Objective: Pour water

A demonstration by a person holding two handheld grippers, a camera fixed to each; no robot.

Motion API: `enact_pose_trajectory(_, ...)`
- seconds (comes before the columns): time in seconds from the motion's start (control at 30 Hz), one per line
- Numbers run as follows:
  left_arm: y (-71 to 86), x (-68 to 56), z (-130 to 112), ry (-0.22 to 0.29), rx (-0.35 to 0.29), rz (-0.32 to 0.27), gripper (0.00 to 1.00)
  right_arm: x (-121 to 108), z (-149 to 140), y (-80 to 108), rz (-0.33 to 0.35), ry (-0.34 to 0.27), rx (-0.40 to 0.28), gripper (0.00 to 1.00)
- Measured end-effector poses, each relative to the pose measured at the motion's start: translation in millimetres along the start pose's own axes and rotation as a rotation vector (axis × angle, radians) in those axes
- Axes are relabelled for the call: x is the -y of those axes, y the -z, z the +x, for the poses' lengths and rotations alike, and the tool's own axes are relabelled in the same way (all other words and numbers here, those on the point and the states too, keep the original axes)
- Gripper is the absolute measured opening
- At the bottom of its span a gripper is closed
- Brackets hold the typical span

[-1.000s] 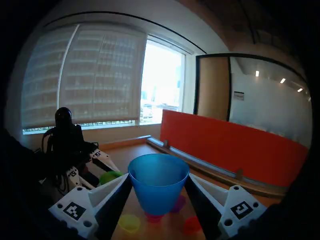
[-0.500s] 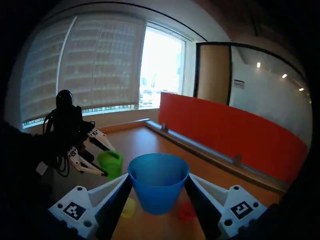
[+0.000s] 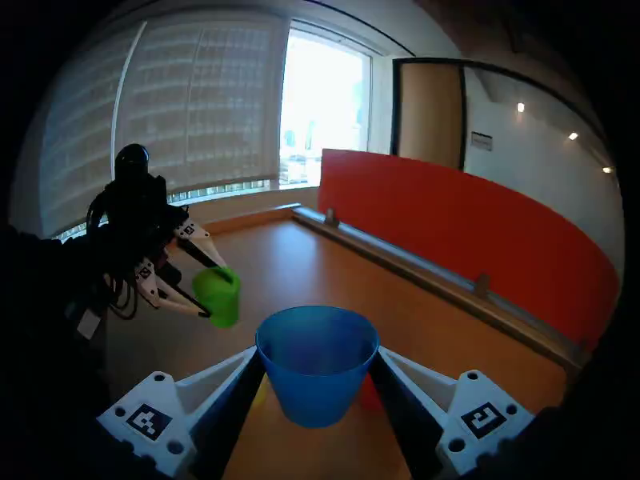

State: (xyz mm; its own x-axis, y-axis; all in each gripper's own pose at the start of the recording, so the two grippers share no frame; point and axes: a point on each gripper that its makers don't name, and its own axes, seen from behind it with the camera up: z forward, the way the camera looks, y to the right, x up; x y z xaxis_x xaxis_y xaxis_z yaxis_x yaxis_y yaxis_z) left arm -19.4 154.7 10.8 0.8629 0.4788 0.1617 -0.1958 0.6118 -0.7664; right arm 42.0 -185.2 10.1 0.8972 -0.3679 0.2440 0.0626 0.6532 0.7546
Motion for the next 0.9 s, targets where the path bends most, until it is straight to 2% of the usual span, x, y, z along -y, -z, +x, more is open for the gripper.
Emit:
enact_pose_trajectory(0.5, -15.7, -4.5, -44, -0.002, 0.147, -0.054, 0.86, 1, -63, -24.6, 0.033, 0.009, 0.137, 0.9)
enact_pose_trajectory(0.9, -31.2, -8.8, -72, -0.008, 0.22, -0.092, 0.86, 3, -96, -41.4, 0.055, 0.021, 0.208, 0.9)
